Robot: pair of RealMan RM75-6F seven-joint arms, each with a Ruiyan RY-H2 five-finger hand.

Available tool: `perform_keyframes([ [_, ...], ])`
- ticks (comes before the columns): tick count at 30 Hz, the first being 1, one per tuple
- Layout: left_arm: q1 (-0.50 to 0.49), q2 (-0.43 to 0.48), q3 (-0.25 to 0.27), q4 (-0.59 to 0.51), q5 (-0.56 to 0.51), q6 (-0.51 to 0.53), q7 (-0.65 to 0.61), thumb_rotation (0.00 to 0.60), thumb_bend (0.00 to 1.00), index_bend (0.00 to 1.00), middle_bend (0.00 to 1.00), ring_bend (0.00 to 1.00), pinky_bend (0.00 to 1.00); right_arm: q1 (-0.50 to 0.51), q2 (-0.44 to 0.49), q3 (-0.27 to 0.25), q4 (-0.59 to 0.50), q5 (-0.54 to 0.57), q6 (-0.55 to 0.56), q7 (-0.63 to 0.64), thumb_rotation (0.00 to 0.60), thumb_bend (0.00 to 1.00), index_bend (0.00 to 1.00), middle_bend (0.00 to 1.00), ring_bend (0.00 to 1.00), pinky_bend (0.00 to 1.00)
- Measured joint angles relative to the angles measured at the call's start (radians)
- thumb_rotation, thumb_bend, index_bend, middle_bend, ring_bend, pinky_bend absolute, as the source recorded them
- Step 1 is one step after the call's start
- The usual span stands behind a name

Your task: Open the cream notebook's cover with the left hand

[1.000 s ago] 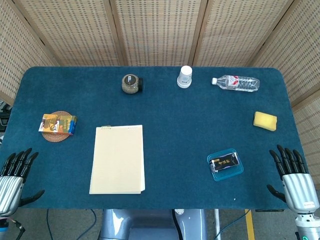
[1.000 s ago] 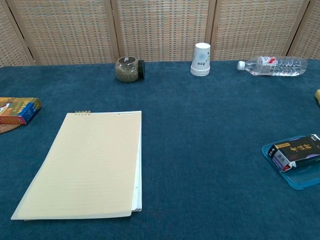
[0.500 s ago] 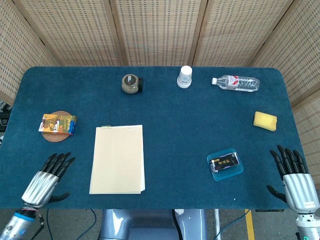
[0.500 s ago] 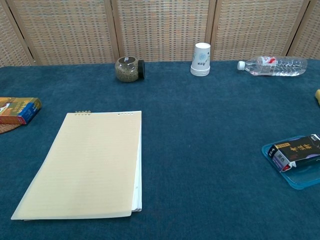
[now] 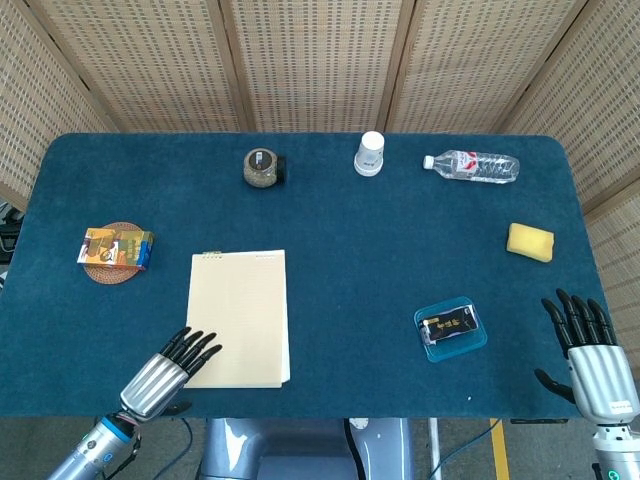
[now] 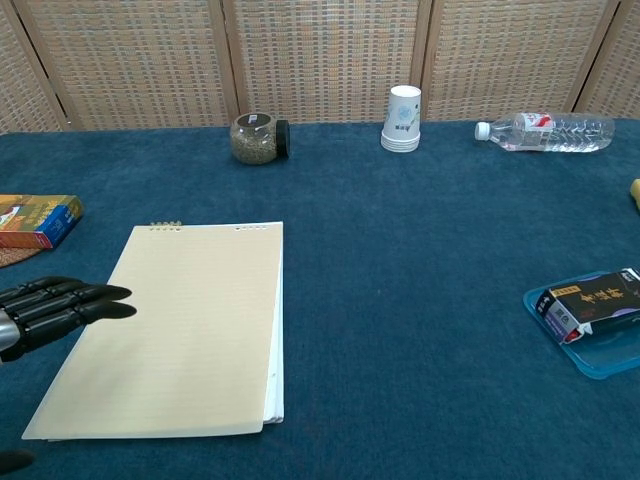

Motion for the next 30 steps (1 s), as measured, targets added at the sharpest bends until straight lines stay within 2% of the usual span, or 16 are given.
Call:
perform_keyframes([
  [3,-0.006,-0.03,-0.001,0.02,-0.013,-0.012,0.008,0.6,0.3,0.0,0.0,0.0,0.0,0.001,0.002,0.001,0.0,0.002,-0.003,0.005,0.6,0.0,0.0,0.0,0.0,0.0],
  [17,-0.029,-0.111,-0.001,0.101,-0.076,-0.043,0.012,0.6,0.3,0.0,0.0,0.0,0.0,0.006,-0.001,-0.001,0.0,0.008,-0.018,0.001,0.6,0.0,0.0,0.0,0.0,0.0],
  [30,-0.049,-0.133,-0.005,0.126,-0.111,-0.042,0.001,0.6,0.3,0.0,0.0,0.0,0.0,0.008,-0.001,0.002,0.003,0.017,-0.024,0.006,0.6,0.0,0.0,0.0,0.0,0.0],
])
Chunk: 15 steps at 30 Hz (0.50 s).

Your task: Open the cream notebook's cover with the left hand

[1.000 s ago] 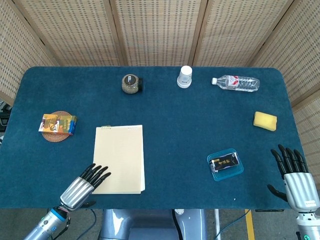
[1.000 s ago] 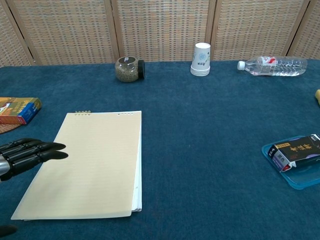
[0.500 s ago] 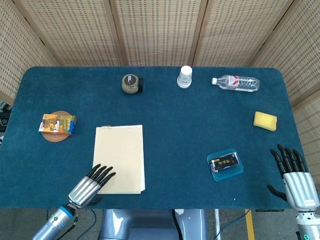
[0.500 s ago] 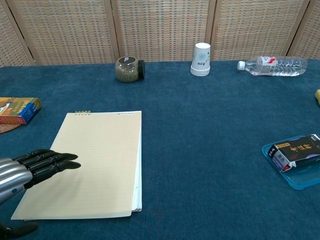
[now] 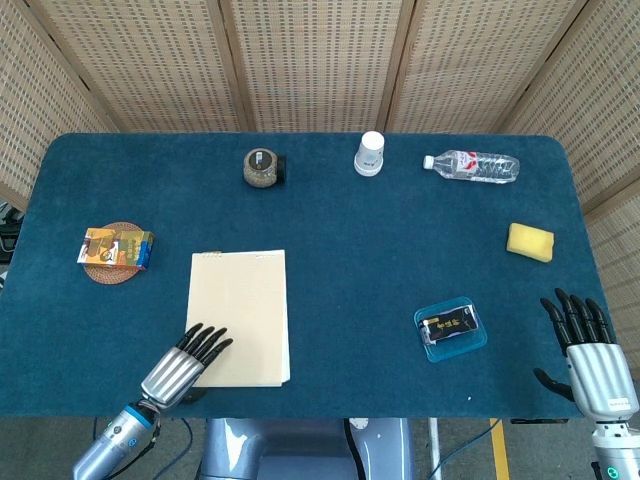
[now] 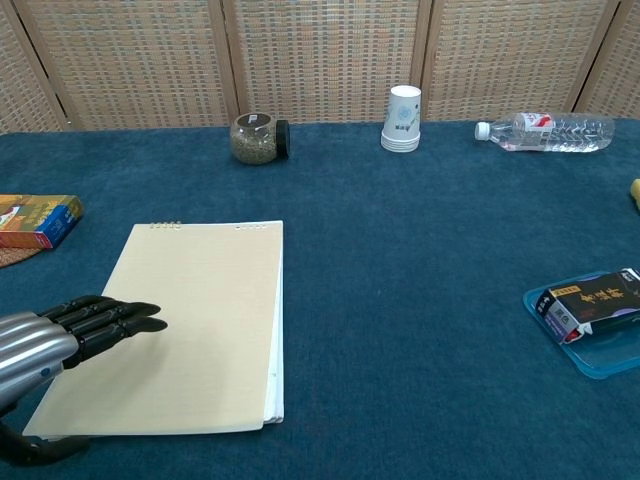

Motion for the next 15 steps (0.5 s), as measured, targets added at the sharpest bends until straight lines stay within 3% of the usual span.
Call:
perform_keyframes([
  [15,-0.014,-0.002,-0.005,0.007,-0.043,-0.006,0.0,0.6,0.32,0.0,0.0,0.0,0.0,0.002,0.0,-0.003,-0.002,0.0,-0.005,-0.003,0.6,0.0,0.01,0.0,0.0,0.0],
])
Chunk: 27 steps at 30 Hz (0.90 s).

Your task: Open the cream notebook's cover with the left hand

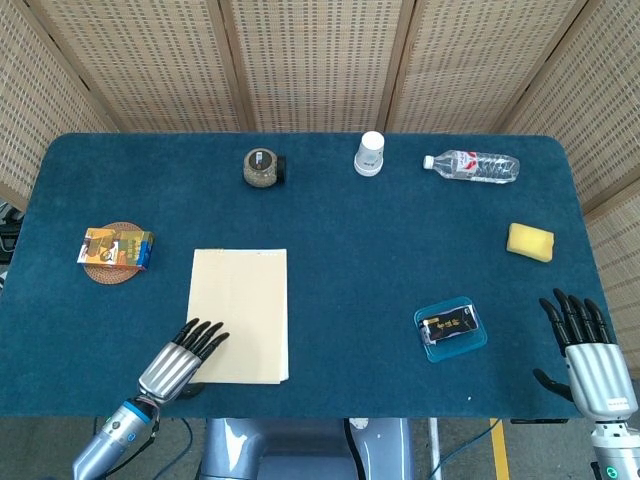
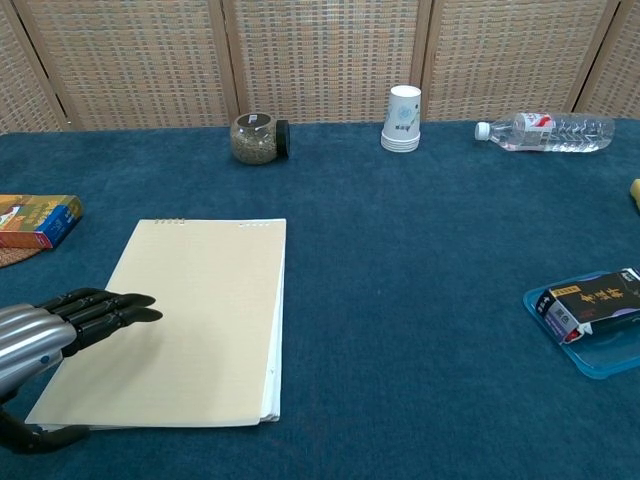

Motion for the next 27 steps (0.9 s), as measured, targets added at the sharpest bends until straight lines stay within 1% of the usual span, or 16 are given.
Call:
perform_keyframes([
  [6,-0.009,-0.011,-0.004,0.01,-0.016,-0.003,-0.002,0.6,0.41,0.0,0.0,0.0,0.0,0.001,0.002,0.0,-0.001,0.001,-0.001,0.005,0.6,0.0,0.01,0.0,0.0,0.0],
  [11,-0.011,-0.013,-0.005,0.011,-0.023,0.002,-0.003,0.6,0.45,0.0,0.0,0.0,0.0,0.001,0.004,0.001,-0.001,0.003,-0.002,0.009,0.6,0.0,0.01,0.0,0.0,0.0],
  [19,-0.02,-0.015,-0.021,0.012,-0.045,0.004,-0.014,0.6,0.45,0.0,0.0,0.0,0.0,0.001,0.005,0.0,-0.002,0.004,-0.003,0.011,0.6,0.0,0.01,0.0,0.0,0.0],
  [27,-0.042,-0.004,-0.06,-0.018,-0.076,0.006,-0.037,0.6,0.45,0.0,0.0,0.0,0.0,0.003,0.004,0.001,-0.001,0.008,-0.008,0.01,0.6,0.0,0.01,0.0,0.0,0.0],
])
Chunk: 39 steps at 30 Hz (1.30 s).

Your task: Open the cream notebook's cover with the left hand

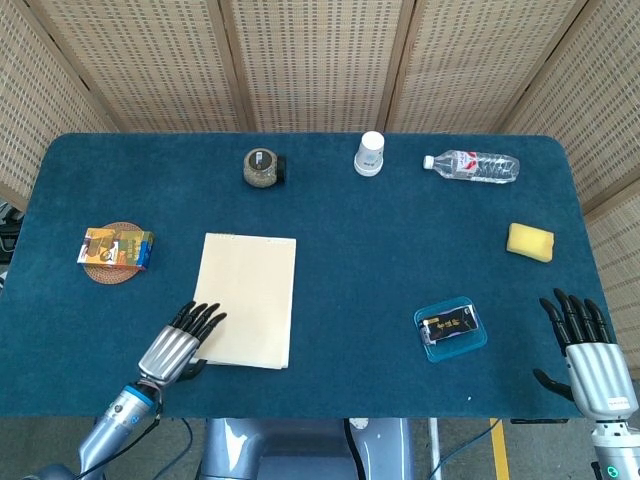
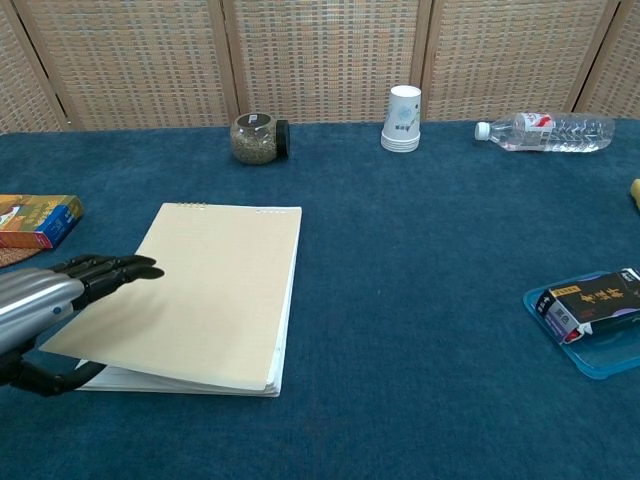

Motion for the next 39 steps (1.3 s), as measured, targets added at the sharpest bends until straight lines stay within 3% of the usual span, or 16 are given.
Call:
perform_keyframes([
  [11,-0.056,0.016,-0.086,-0.043,-0.116,-0.07,0.032,0.6,0.44,0.0,0.0,0.0,0.0,0.003,0.002,0.004,0.001,0.011,-0.007,0.009,0.6,0.0,0.02,0.0,0.0,0.0],
  [21,-0.089,-0.002,-0.088,0.0,-0.187,-0.139,0.044,0.6,0.45,0.0,0.0,0.0,0.0,0.006,0.007,0.007,0.003,0.024,-0.017,0.025,0.6,0.0,0.02,0.0,0.0,0.0],
  [32,-0.122,-0.03,-0.109,0.029,-0.202,-0.142,0.038,0.6,0.46,0.01,0.0,0.0,0.0,0.007,0.009,0.009,0.003,0.031,-0.021,0.03,0.6,0.0,0.03,0.0,0.0,0.0],
  [34,-0.123,-0.032,-0.106,0.033,-0.197,-0.138,0.031,0.6,0.5,0.11,0.08,0.03,0.0,0.008,0.011,0.008,0.002,0.032,-0.023,0.031,0.6,0.0,0.03,0.0,0.0,0.0],
  [35,-0.123,-0.033,-0.104,0.037,-0.19,-0.133,0.022,0.6,0.54,0.21,0.18,0.08,0.03,0.008,0.011,0.008,0.002,0.032,-0.023,0.031,0.6,0.0,0.04,0.0,0.0,0.0],
  [36,-0.123,-0.034,-0.102,0.041,-0.182,-0.127,0.013,0.6,0.57,0.33,0.29,0.16,0.09,0.008,0.011,0.007,0.001,0.031,-0.023,0.031,0.6,0.0,0.04,0.0,0.0,0.0],
  [39,-0.125,-0.039,-0.088,0.071,-0.134,-0.1,-0.045,0.6,0.62,0.56,0.48,0.31,0.26,0.008,0.012,0.006,0.0,0.03,-0.024,0.029,0.6,0.0,0.04,0.0,0.0,0.0],
])
